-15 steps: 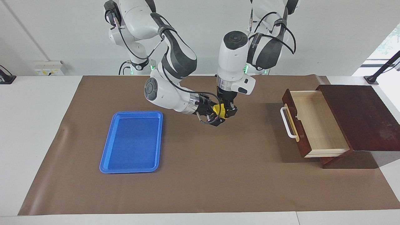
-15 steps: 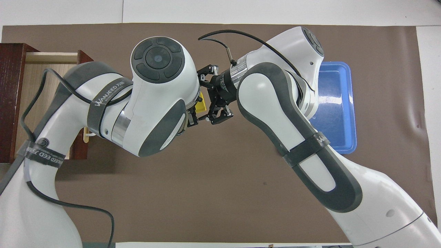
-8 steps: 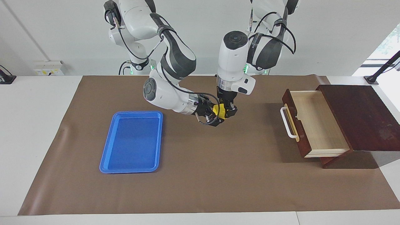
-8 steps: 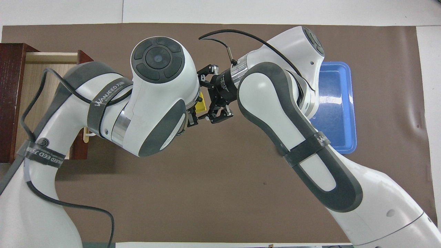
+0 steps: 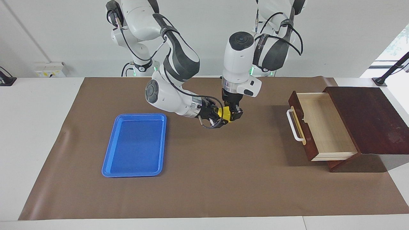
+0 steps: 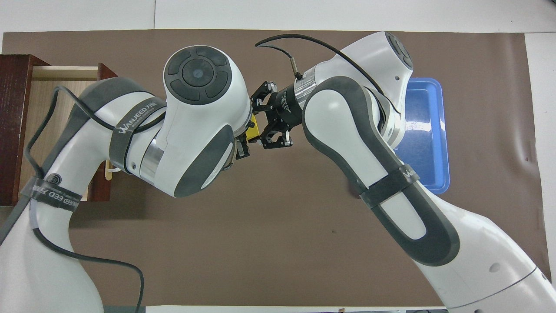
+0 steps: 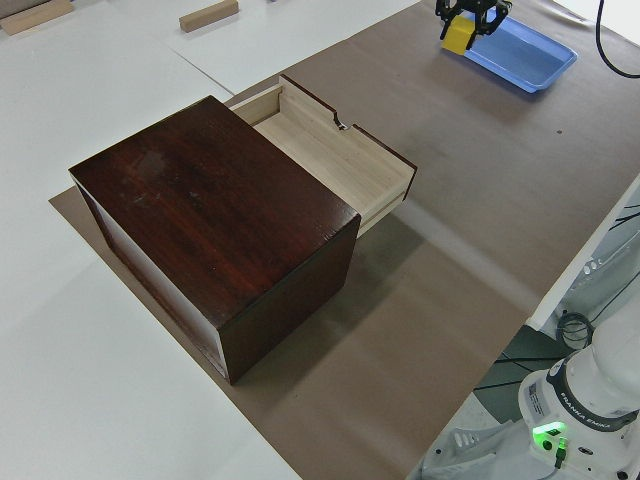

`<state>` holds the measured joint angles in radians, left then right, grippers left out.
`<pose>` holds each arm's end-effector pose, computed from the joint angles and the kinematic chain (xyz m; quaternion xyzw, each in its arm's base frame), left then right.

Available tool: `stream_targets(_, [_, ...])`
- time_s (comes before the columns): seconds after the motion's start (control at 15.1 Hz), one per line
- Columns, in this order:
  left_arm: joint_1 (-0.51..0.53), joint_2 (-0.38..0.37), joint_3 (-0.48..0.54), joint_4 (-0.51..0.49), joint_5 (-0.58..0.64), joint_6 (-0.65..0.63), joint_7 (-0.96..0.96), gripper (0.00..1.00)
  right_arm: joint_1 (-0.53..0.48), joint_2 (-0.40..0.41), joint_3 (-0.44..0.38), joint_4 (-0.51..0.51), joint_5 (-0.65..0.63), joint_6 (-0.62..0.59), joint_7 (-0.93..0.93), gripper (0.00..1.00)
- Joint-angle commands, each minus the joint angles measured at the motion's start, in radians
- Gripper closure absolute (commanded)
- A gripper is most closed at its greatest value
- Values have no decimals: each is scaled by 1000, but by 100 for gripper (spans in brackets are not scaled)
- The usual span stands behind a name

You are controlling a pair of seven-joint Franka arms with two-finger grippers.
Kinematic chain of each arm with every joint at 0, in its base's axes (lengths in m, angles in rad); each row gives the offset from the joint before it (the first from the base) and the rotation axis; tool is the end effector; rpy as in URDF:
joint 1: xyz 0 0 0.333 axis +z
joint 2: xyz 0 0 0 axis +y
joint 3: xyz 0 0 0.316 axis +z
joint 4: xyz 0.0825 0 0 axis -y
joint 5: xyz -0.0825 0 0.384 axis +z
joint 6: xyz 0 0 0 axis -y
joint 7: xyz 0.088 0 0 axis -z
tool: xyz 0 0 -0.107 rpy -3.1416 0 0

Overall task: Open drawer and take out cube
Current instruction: 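Bring the cube to the right gripper and close the right gripper, then open the left gripper while the right gripper pulls the cube away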

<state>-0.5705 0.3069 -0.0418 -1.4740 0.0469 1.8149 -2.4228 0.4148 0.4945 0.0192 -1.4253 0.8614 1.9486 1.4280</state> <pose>0.5430 -0.3724 0.5062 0.6206 0.7838 0.0174 0.0162 0.6246 0.3427 0.4362 -0.7257 0.5637 0.3087 0.2458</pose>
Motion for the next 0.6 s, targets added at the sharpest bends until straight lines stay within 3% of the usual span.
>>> stream_targets(0.0, [-6,-8,5,-15,5,3,-4,100,-2,12,1,16,13,29,34,100])
stream_targets(0.07, [-3,-8,5,-14,7,-2,4,67,1,10,-1,14,11,30,35,100])
stream_targets(0.13, [0,-8,5,-12,8,-3,5,10,4,12,-1,11,11,33,34,100])
stream_targets(0.2, [4,-8,8,-8,8,-9,5,0,4,10,-1,9,11,35,34,100])
stream_targets(0.53, [78,-44,14,-25,25,-51,72,0,1,10,-1,9,10,35,31,100])
